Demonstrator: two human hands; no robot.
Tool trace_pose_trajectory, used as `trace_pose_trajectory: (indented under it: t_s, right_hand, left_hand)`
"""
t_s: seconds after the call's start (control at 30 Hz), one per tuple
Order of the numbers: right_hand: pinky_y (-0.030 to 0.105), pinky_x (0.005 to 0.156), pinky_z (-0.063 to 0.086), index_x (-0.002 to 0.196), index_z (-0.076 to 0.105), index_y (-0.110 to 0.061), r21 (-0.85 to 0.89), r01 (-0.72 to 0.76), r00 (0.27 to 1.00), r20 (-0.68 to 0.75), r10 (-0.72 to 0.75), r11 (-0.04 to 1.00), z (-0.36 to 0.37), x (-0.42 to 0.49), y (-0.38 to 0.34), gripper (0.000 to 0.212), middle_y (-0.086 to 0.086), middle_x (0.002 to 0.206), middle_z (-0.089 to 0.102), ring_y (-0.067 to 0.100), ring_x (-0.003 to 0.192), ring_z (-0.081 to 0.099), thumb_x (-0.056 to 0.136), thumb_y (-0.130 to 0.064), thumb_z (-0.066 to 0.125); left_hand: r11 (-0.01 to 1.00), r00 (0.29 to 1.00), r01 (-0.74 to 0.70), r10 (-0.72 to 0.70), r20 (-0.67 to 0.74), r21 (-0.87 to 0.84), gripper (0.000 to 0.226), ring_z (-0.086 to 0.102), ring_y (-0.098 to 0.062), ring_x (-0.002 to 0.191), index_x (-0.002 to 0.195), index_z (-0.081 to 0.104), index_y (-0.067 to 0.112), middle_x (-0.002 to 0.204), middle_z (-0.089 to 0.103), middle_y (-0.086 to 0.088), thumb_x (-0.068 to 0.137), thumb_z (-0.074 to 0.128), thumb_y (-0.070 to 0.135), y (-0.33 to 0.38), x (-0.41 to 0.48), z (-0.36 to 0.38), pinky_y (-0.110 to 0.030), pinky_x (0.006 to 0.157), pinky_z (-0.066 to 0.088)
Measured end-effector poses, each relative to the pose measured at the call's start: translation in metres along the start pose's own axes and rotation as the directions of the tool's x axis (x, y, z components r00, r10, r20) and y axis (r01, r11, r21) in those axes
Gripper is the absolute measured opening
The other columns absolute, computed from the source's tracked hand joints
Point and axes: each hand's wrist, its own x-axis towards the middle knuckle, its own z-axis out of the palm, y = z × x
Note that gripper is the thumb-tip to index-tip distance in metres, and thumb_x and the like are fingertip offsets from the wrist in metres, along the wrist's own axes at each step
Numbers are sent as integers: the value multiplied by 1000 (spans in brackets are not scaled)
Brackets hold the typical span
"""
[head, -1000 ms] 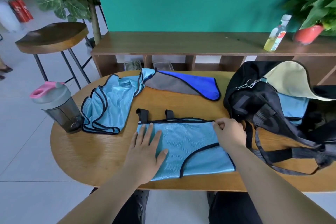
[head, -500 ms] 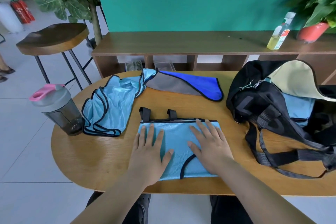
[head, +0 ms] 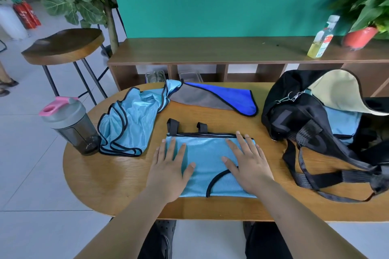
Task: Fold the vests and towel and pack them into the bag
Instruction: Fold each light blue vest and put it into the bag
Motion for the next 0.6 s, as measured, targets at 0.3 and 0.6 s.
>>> trace_pose_trajectory:
  t_s: [0.3,0.6]
  right_hand:
    - [45,132,-1,166,-6,-40,42,-46,998,48,44,998,-2,-28,12,74,-8,173,-23,17,159,-22,102,-73,9]
    - [46,118,37,158,44,-24,317,-228,955,-111,274,921,-19,-16,48,49,-3,158,44,25,145,36,112,-40,35]
  left_hand:
    - [991,996,-35,44,-73,126,78,-26,-28,158,167,-6,31,175,-14,-1,100,-8,71,-10,-7,-5,-53,130,-8]
    - [932,934,-356,354,-38,-73,83,-25,-21,158,168,-3,27,173,-21,1,102,8,76,87,-60,-8,-45,131,-5]
